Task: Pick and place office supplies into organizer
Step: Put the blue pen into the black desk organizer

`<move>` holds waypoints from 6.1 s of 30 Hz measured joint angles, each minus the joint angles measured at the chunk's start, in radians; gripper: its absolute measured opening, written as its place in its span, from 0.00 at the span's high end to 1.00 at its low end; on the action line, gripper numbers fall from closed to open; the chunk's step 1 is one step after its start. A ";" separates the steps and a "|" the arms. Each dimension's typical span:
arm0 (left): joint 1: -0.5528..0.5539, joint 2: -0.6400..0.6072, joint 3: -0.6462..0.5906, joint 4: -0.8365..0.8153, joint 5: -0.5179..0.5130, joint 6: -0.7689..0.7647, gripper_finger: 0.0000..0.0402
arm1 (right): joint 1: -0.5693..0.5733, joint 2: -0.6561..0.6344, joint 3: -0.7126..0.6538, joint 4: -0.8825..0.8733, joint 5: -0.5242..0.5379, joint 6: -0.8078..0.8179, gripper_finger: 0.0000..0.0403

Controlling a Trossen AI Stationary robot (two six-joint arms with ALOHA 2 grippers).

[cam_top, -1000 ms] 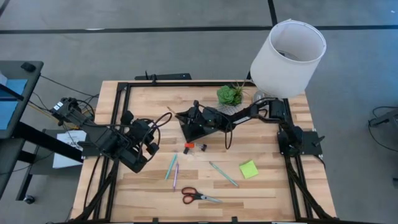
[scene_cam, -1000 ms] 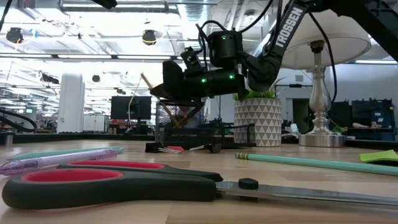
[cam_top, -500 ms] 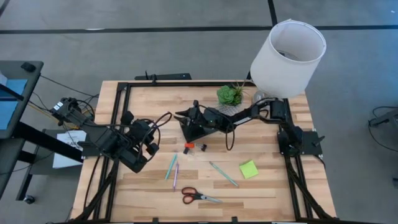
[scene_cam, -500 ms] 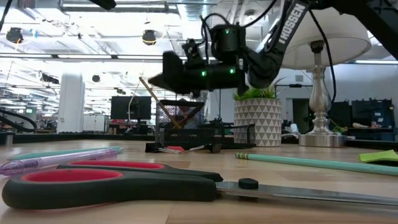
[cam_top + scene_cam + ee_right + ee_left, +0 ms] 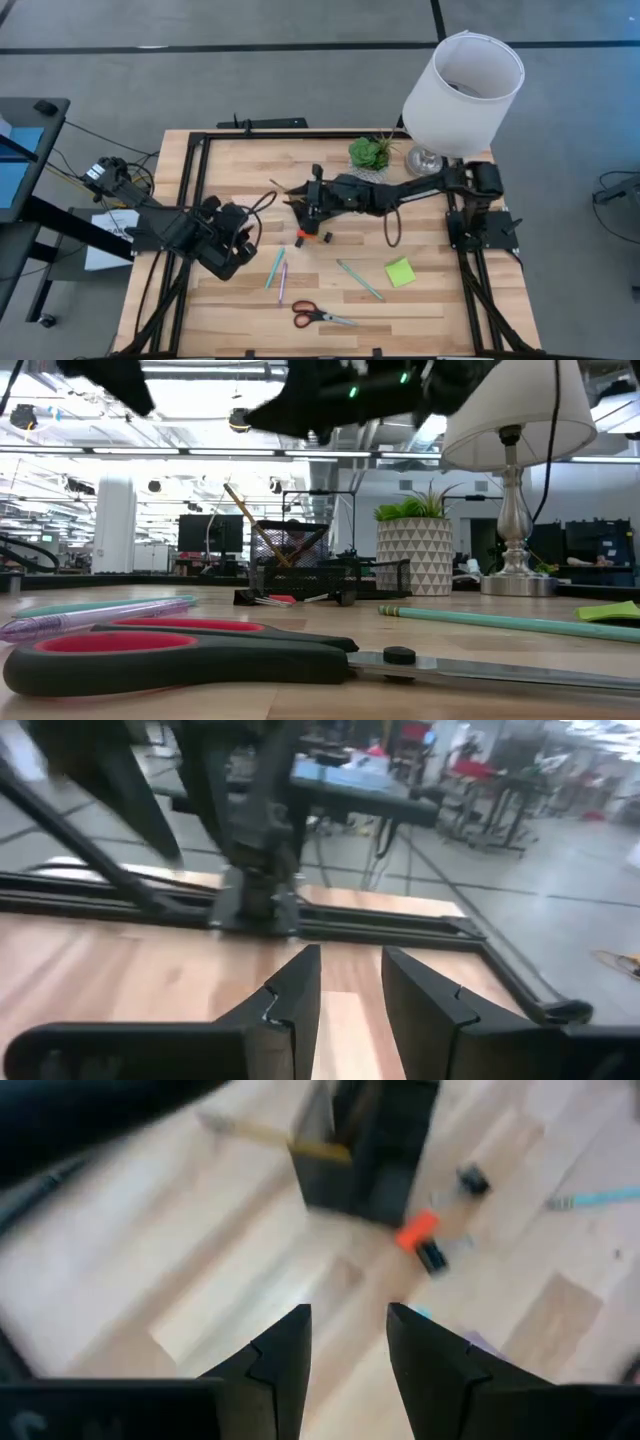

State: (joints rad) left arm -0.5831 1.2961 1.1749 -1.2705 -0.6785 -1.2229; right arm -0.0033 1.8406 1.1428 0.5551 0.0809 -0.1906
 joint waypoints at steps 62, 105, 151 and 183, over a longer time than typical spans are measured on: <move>0.464 0.506 -0.082 0.554 0.696 0.253 0.68 | -0.078 -0.408 0.000 -0.500 -0.001 0.023 0.75; 0.420 0.506 -0.126 0.721 0.660 0.300 0.99 | -0.078 -0.408 0.000 -0.620 -0.002 0.007 0.75; 0.418 0.075 -0.058 0.679 0.428 0.529 1.00 | 0.078 -0.593 -0.305 -0.549 0.028 0.276 0.75; 0.698 0.261 -0.073 1.105 0.210 0.972 1.00 | 0.053 -0.596 -0.307 -0.528 0.025 0.207 0.75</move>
State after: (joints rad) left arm 0.1154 1.5570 1.1017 -0.1658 -0.4682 -0.2510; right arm 0.0497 1.2449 0.8356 0.0270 0.1059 0.0162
